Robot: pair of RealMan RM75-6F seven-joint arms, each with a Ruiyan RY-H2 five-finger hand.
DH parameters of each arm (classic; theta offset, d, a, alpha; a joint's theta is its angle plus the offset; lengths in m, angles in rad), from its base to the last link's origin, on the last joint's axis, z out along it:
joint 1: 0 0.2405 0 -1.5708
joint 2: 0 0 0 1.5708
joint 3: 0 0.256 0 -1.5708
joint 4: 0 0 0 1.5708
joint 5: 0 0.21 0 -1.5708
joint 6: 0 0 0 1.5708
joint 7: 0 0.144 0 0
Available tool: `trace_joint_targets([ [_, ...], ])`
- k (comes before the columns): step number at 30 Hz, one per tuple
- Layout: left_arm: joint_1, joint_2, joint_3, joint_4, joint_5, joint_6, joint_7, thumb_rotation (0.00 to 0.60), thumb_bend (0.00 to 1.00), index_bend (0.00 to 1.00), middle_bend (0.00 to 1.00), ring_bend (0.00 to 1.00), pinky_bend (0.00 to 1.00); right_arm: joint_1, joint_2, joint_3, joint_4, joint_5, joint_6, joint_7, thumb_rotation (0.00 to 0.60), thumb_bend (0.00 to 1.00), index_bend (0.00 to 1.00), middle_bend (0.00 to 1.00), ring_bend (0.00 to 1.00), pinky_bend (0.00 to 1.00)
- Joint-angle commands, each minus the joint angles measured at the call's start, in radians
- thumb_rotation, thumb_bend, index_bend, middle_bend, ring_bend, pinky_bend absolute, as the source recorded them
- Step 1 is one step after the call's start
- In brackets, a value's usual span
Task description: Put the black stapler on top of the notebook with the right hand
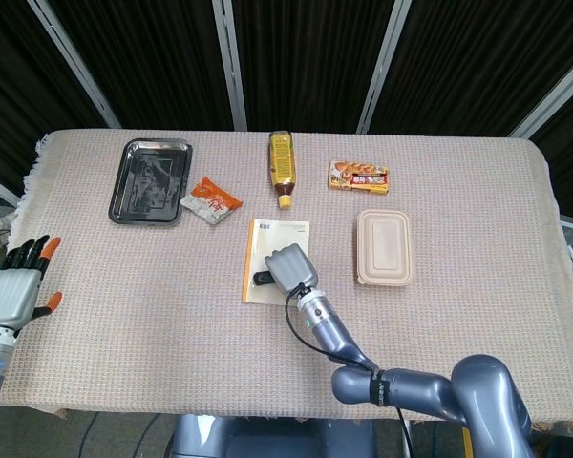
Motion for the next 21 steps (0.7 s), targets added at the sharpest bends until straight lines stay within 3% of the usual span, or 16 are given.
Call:
trace_joint_targets([
  [1, 0.002, 0.001, 0.0, -0.003, 0.002, 0.006, 0.0, 0.6, 0.34, 0.0, 0.0, 0.0, 0.11, 0.004, -0.004, -0.004, -0.002, 0.012, 0.005, -0.005, 0.6, 0.39, 0.58, 0.48, 0.56, 0.72],
  [6, 0.004, 0.003, 0.002, -0.003, 0.004, 0.01, -0.007, 0.6, 0.33, 0.0, 0.0, 0.0, 0.11, 0.013, -0.013, -0.012, 0.0, 0.029, 0.01, -0.018, 0.6, 0.38, 0.56, 0.47, 0.56, 0.72],
  [9, 0.004, 0.005, 0.001, -0.001, 0.004, 0.01, -0.011, 0.6, 0.33, 0.0, 0.0, 0.0, 0.11, 0.018, -0.016, -0.015, 0.002, 0.037, 0.011, -0.021, 0.6, 0.36, 0.5, 0.44, 0.54, 0.72],
  [17, 0.006, 0.008, 0.002, 0.0, 0.009, 0.015, -0.022, 0.6, 0.33, 0.0, 0.0, 0.0, 0.11, 0.024, -0.009, -0.019, -0.014, 0.048, 0.016, -0.015, 0.6, 0.33, 0.27, 0.3, 0.44, 0.72],
  [21, 0.007, 0.008, 0.003, 0.0, 0.011, 0.017, -0.026, 0.6, 0.33, 0.0, 0.0, 0.0, 0.11, 0.022, 0.004, -0.021, -0.042, 0.044, 0.03, -0.009, 0.6, 0.32, 0.14, 0.22, 0.37, 0.65],
])
